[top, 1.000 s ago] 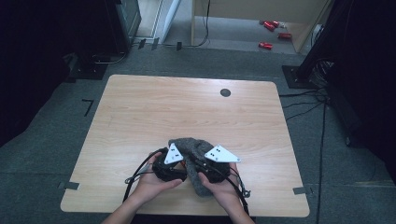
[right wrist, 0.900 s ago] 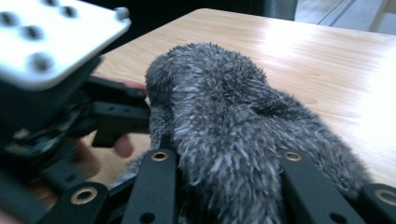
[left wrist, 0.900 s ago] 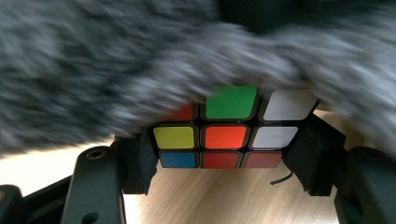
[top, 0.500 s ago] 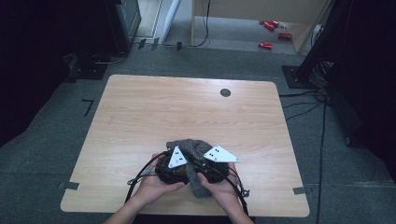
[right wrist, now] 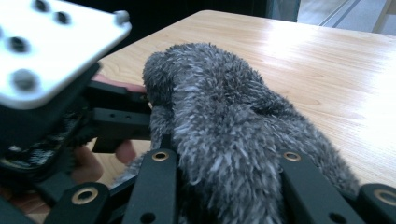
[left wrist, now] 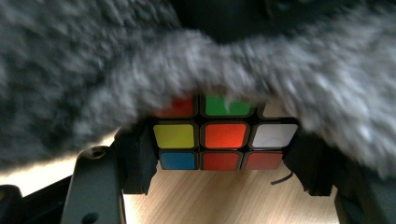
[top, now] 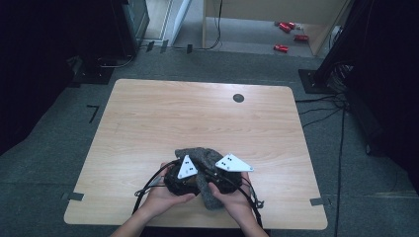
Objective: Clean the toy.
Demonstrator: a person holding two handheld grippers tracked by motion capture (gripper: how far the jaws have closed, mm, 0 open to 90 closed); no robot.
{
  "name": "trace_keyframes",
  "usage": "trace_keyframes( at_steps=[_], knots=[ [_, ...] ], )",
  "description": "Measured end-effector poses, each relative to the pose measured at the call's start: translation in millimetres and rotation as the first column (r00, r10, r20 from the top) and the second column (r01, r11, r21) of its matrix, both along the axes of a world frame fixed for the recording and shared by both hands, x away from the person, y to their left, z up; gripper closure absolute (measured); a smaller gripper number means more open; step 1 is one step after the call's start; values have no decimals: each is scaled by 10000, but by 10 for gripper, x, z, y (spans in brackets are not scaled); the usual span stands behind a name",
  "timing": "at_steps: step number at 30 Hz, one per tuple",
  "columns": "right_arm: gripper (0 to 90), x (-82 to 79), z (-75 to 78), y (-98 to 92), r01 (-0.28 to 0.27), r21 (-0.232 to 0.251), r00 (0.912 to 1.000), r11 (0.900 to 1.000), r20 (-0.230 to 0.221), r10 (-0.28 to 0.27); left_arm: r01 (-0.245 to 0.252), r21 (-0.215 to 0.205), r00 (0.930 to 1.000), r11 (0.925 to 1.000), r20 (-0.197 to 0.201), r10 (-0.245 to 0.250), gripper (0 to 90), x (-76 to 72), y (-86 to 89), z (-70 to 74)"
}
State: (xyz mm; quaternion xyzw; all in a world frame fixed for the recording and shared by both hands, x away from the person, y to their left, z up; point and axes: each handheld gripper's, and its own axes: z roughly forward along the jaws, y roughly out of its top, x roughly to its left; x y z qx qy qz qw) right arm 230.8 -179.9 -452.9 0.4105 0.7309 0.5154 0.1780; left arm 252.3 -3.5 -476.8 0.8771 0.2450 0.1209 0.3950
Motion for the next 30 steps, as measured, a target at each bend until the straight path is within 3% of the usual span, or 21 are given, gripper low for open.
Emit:
trace_keyframes(
  at_steps=[5,14,19,23,26,30],
  knots=[
    [723,68,-17,-176,609,160,9980,9980,-176,-606,-212,-126,9998,9997,53,212,355,39,63,24],
    [719,-10,16,-3,-29,30,9999,10000,108,29,-48,-101,10000,9999,45,48,354,11,20,15],
    [721,63,-4,-159,661,45,9978,9978,-56,-661,-229,-247,9997,9994,100,232,354,43,77,38],
    [720,10,27,-93,414,80,9991,9991,64,-415,-178,-218,9998,9996,85,180,354,33,49,32],
    [718,-66,43,74,44,-457,9991,9989,429,-24,-102,-35,9999,9999,77,102,354,10,19,19],
    [720,3,29,-19,273,-295,9994,9992,243,-265,-167,-155,9998,9997,140,169,354,30,69,45]
  ],
)
